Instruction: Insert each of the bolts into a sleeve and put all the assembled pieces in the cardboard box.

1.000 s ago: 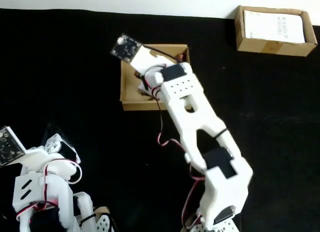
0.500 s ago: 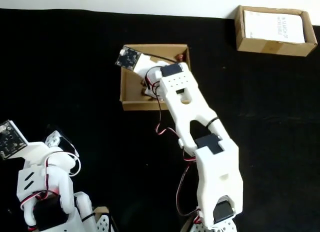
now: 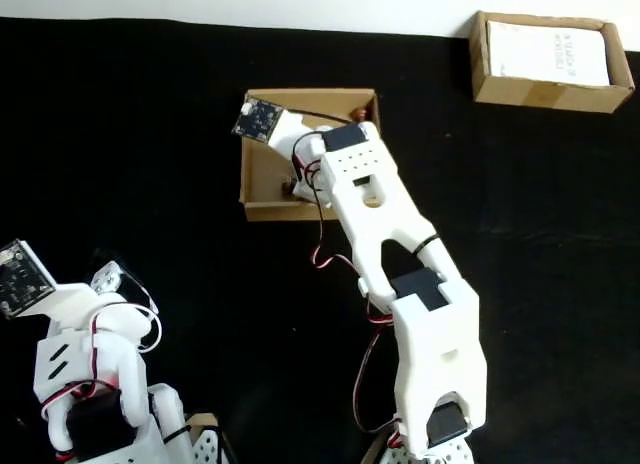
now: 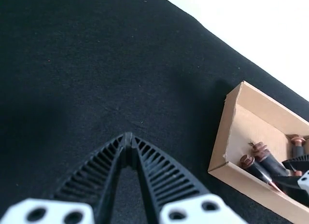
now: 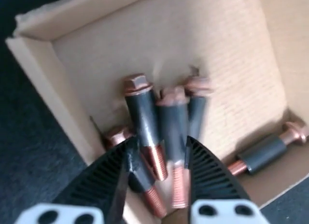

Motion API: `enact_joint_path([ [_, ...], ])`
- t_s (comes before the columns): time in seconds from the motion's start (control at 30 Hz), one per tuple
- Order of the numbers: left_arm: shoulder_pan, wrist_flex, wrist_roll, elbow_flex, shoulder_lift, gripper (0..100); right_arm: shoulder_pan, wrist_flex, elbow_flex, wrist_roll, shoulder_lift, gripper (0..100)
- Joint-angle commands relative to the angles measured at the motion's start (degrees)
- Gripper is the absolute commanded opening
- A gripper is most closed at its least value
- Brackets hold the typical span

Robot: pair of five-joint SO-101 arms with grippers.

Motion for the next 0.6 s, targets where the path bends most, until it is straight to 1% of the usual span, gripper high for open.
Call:
enact_joint_path([
  [0.0, -0.9, -1.0, -0.4, -0.2, -0.4, 1, 0.1, 2.9, -2.9, 0.5, -7.8, 11.7],
  [0.03, -0.9, -1.0, -0.4, -0.2, -0.4, 1, -0.2, 4.3, -2.9, 0.0, -9.3, 11.1],
  [0.1, -0.8, -1.0, -0.4, -0.2, -0.4, 1, -0.7, 6.9, -2.9, -3.8, -13.0, 9.9],
  [0.17, -0.7, -1.0, -0.4, -0.1, -0.4, 1, -1.2, 9.5, -2.9, -9.2, -17.1, 7.8],
  [0.3, -0.6, -1.0, -0.4, -0.2, -0.4, 1, -1.5, 13.2, -2.6, -19.6, -25.4, 0.6],
  [0.43, -0.5, -1.0, -0.4, -0.6, -0.4, 1, -1.5, 17.5, -2.4, -28.4, -33.8, 0.8],
  [0.57, 0.9, -1.0, -0.4, -1.3, -0.4, 1, -1.5, 26.9, -2.3, -35.9, -41.9, 0.8],
])
